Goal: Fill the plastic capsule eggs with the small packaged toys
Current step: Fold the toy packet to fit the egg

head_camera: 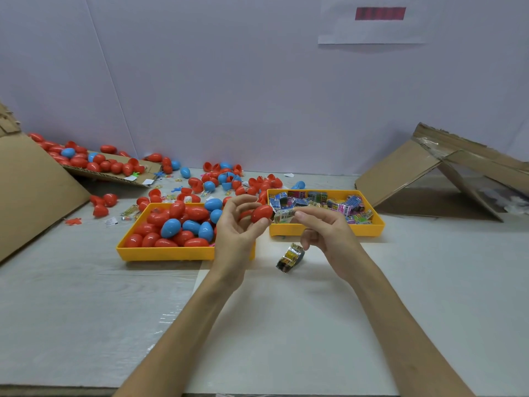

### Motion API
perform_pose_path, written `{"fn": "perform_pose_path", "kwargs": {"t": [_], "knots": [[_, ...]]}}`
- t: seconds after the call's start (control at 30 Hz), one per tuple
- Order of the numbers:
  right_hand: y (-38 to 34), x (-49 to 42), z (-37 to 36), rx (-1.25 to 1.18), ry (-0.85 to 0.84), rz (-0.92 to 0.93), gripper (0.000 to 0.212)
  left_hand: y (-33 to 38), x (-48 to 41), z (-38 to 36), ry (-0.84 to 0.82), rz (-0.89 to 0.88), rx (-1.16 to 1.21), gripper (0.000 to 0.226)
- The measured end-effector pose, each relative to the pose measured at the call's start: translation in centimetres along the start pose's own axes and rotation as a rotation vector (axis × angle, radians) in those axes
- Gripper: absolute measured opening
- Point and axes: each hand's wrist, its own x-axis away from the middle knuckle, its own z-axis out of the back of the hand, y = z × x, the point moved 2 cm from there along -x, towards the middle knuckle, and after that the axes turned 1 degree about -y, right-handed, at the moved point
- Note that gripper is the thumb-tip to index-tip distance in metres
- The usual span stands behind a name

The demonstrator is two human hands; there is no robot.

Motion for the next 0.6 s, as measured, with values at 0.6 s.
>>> {"fn": "perform_pose_path", "kwargs": {"t": [0.6], "knots": [[0.06, 0.11, -0.34, 0.121, 0.002, 0.055, 0.015, 0.15, -0.07, -0.06, -0.028, -0.069, -0.19, 0.035]]}}
